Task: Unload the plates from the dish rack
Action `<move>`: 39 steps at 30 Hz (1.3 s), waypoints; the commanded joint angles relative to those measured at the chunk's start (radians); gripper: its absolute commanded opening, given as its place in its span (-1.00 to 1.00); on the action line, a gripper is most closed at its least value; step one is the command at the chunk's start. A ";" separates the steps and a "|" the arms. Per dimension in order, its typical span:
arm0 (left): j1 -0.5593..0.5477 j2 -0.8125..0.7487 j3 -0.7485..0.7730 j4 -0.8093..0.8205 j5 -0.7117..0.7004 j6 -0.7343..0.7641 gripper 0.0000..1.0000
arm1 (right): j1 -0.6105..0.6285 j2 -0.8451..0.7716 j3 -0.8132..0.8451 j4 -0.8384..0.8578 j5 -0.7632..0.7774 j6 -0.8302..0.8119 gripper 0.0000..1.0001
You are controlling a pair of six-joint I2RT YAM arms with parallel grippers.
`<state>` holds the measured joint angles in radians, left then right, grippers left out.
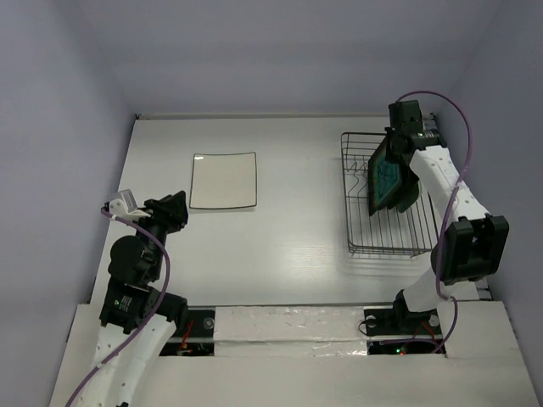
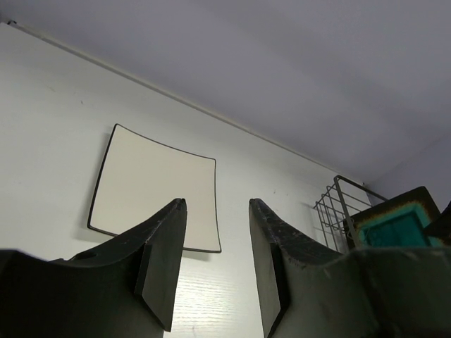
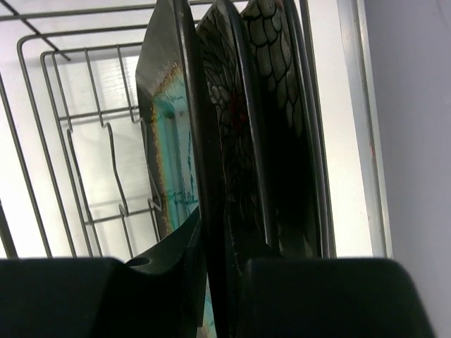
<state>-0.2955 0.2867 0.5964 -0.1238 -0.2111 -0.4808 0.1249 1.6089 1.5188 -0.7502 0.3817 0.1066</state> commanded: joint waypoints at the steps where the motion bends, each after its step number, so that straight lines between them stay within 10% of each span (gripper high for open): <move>1: -0.007 0.015 -0.004 0.047 0.004 0.001 -0.24 | 0.007 -0.109 0.099 0.031 -0.030 0.016 -1.00; 17: -0.007 0.012 -0.004 0.049 0.004 -0.001 -0.24 | 0.045 -0.359 0.239 0.072 -0.119 0.088 -1.00; 24: -0.007 0.006 -0.004 0.049 0.004 -0.001 -0.23 | 0.165 -0.432 0.032 0.395 -0.361 0.271 -1.00; 39: -0.007 0.000 -0.004 0.047 0.004 0.001 -0.23 | 0.442 0.125 0.032 1.017 -0.526 0.757 -1.00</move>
<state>-0.2955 0.2920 0.5964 -0.1234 -0.2111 -0.4812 0.5465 1.7161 1.4189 -0.1131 -0.1097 0.6907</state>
